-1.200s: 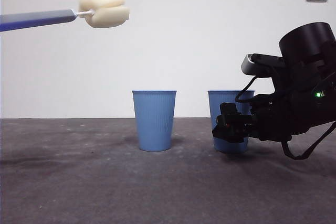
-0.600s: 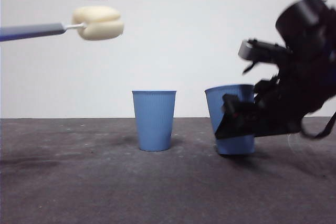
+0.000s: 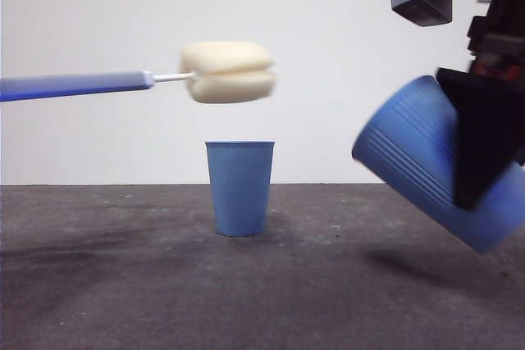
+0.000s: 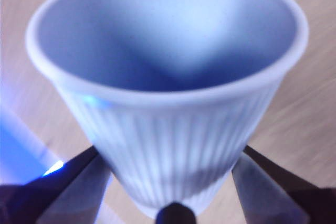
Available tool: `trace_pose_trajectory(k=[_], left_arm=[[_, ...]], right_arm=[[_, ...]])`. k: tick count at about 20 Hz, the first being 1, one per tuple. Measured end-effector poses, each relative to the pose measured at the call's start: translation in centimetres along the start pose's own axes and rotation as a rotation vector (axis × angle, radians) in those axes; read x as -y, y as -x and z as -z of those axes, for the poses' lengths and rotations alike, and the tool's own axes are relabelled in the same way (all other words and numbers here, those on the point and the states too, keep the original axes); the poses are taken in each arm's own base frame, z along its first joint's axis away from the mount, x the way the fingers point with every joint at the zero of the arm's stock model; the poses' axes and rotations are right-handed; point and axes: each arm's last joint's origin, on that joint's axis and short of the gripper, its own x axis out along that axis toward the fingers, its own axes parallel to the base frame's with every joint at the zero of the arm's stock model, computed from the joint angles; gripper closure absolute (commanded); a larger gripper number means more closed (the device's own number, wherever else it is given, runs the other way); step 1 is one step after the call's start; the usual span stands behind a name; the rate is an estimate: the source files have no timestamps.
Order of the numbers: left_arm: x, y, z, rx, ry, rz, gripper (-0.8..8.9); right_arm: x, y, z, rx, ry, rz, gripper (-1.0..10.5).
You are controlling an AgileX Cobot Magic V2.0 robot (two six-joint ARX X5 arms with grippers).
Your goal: Pick up the cup brush,pick up the cup,insert the brush into the cup,clean the cup,put the cup brush back,put the cup back to the fixed position on the table
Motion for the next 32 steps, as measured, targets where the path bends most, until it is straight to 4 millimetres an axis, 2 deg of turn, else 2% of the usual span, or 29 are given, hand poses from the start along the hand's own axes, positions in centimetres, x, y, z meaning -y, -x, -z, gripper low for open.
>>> trace_pose_trajectory(k=[5,9,12,19,23,26,32], left_arm=[[2.0,-1.2,-0.6,-0.104,-0.22,-0.02,8.22],[3.1,-2.2,-1.3,-0.146,-0.324,-0.03,8.22],[3.4,-2.6,-1.7,-0.144,-0.353,-0.035,8.22],[4.3,-3.3,-2.0,-0.164,-0.415,-0.01,8.22],[4.9,-4.3,-2.4,-0.195,-0.448,0.01,8.22],[5.2,-5.2,-3.3,-0.153,-0.449,0.014,8.22],[5.3,-5.2,-4.2,-0.086,-0.463,0.022,8.22]], right_arm=[[-2.1,0.9,-0.5,-0.093,0.167,0.048,9.6],[-3.2,1.9,-1.3,-0.104,0.283,0.076,9.6],[-3.9,1.2,-1.0,-0.214,0.367,0.102,9.6],[-5.6,-1.2,-1.8,-0.324,0.504,0.153,9.6],[-6.1,-0.1,-3.3,-0.289,0.547,0.2,9.6],[-6.7,0.6,-4.3,-0.257,0.592,0.202,9.6],[-8.6,-2.4,-5.3,-0.315,0.667,0.169,9.6]])
